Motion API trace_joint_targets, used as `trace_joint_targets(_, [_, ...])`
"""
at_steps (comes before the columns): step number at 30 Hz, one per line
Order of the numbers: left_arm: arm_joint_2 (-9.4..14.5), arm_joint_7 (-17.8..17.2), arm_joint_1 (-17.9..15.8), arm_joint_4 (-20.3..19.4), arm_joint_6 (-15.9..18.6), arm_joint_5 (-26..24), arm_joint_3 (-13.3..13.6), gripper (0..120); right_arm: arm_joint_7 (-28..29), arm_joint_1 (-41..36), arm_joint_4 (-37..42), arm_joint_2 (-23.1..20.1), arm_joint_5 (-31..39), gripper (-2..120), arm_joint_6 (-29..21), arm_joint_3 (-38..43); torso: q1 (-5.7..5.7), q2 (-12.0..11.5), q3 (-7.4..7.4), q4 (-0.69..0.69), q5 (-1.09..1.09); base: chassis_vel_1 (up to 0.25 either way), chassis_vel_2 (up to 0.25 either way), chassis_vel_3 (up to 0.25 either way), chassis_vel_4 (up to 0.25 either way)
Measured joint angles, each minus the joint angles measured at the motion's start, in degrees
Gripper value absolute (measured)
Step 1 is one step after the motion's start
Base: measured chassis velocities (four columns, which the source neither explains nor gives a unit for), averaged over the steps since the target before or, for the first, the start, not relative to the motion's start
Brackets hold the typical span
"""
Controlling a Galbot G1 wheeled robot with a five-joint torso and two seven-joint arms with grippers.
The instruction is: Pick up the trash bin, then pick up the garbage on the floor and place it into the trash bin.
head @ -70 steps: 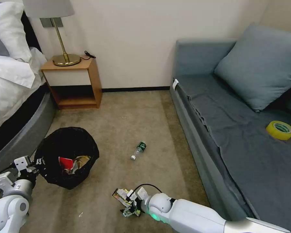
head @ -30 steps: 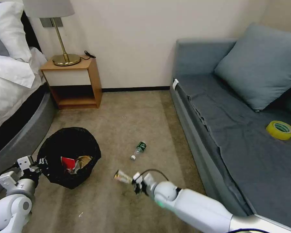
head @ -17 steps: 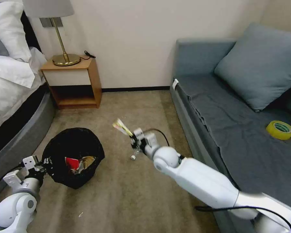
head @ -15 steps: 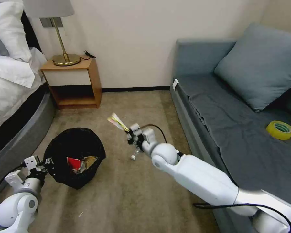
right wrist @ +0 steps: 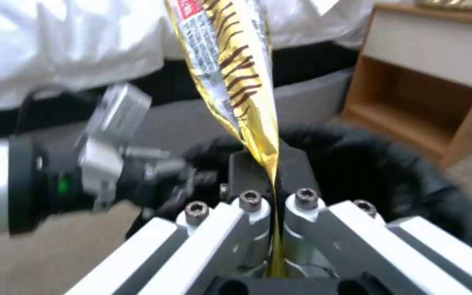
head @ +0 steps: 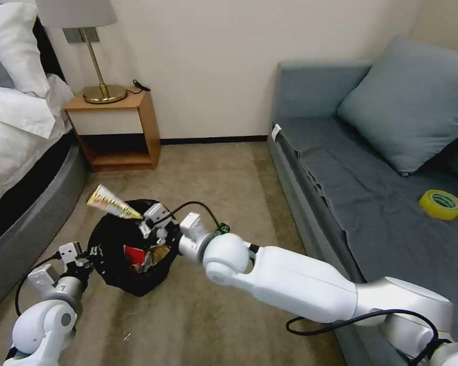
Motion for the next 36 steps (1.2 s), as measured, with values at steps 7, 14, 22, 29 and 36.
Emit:
trace_joint_targets(7, [-0.22, -0.04, 0.67, -1.16, 0.1, -0.55, -0.06, 4, 0.56, -4.24, -3.17, 0.17, -3.06, 2, -0.96, -0.54, 0.0, 0.0, 0.0, -0.01, 0.0, 0.0, 0.0, 0.0, 0.0])
trace_joint_targets(14, [-0.22, -0.03, 0.86, -1.46, 0.24, -1.01, -0.35, 4, 1.37, -6.54, -3.27, -0.58, -3.67, 22, -1.09, 0.48, 0.0, 0.0, 0.0, -0.01, 0.01, 0.0, 0.0, 0.0, 0.0])
trace_joint_targets(22, [-0.31, -0.01, 0.86, -1.45, 0.29, -0.93, -0.37, 4, 3.03, -7.06, -2.04, -0.93, -3.96, 54, -1.25, 1.23, 0.0, 0.0, 0.0, 0.0, 0.01, 0.0, 0.0, 0.0, 0.0])
trace_joint_targets(29, [-0.11, 0.0, 0.87, -1.29, 0.29, -0.91, -1.3, 4, 6.2, -8.42, 2.07, -2.67, -8.03, 77, -1.0, 5.73, 0.0, 0.0, 0.0, 0.0, 0.01, 0.0, 0.0, 0.0, 0.0])
trace_joint_targets(36, [0.15, 0.15, 0.93, -0.9, 0.19, -0.58, -2.14, 4, 10.17, -10.74, 6.08, -7.7, -13.71, 99, -0.5, 12.81, 0.0, 0.0, 0.0, 0.0, 0.01, 0.0, 0.0, 0.0, 0.0])
